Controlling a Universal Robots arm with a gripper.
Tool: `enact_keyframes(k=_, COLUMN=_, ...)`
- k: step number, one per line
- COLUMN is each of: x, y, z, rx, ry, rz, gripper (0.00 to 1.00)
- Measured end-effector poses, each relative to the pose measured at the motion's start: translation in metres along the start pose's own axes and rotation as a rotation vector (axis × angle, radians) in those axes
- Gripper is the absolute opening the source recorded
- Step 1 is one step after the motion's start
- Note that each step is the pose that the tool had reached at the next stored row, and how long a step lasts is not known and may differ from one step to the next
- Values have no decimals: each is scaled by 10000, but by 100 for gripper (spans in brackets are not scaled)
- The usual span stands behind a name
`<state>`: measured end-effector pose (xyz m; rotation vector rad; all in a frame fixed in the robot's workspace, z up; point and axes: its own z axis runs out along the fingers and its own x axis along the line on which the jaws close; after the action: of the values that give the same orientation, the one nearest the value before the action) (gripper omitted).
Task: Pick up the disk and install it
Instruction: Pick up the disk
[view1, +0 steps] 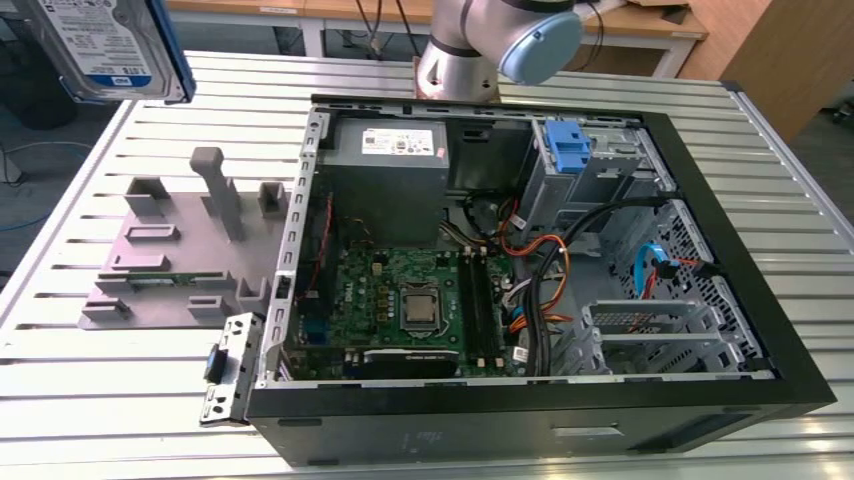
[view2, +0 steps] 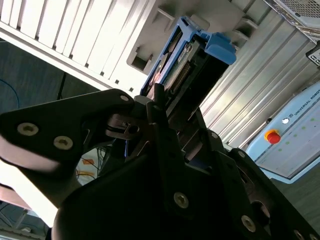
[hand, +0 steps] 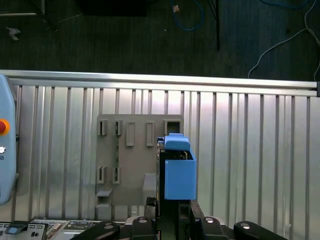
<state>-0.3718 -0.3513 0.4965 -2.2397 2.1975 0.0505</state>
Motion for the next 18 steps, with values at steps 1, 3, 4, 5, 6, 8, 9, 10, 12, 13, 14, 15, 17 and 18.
enact_keyframes(k=1, x=0, y=-20, z=0, rx=0, ry=0, rz=0, gripper=35)
enact_keyframes(k=3, x=1, y=-64, z=0, rx=0, ry=0, rz=0, gripper=35)
enact_keyframes(k=4, x=2, y=-86, z=1, rx=1, ry=-1, rz=-1, gripper=35)
enact_keyframes(k=5, x=2, y=-107, z=1, rx=1, ry=-1, rz=-1, gripper=35)
enact_keyframes(k=6, x=3, y=-128, z=1, rx=1, ry=0, rz=-1, gripper=35)
enact_keyframes(k=8, x=4, y=-173, z=0, rx=-1, ry=0, rz=-1, gripper=35)
enact_keyframes(k=9, x=4, y=-195, z=0, rx=-1, ry=1, rz=-1, gripper=35)
enact_keyframes(k=10, x=4, y=-218, z=0, rx=0, ry=0, rz=0, gripper=35)
enact_keyframes(k=12, x=5, y=-266, z=1, rx=1, ry=0, rz=0, gripper=35)
enact_keyframes(k=13, x=6, y=-290, z=1, rx=1, ry=-1, rz=0, gripper=35)
enact_keyframes(k=14, x=6, y=-314, z=0, rx=0, ry=0, rz=0, gripper=35)
enact_keyframes(k=15, x=6, y=-338, z=0, rx=1, ry=0, rz=0, gripper=35)
enact_keyframes(k=17, x=8, y=-384, z=-1, rx=-1, ry=0, rz=-1, gripper=35)
enact_keyframes(k=18, x=8, y=-406, z=0, rx=0, ry=0, rz=-1, gripper=35)
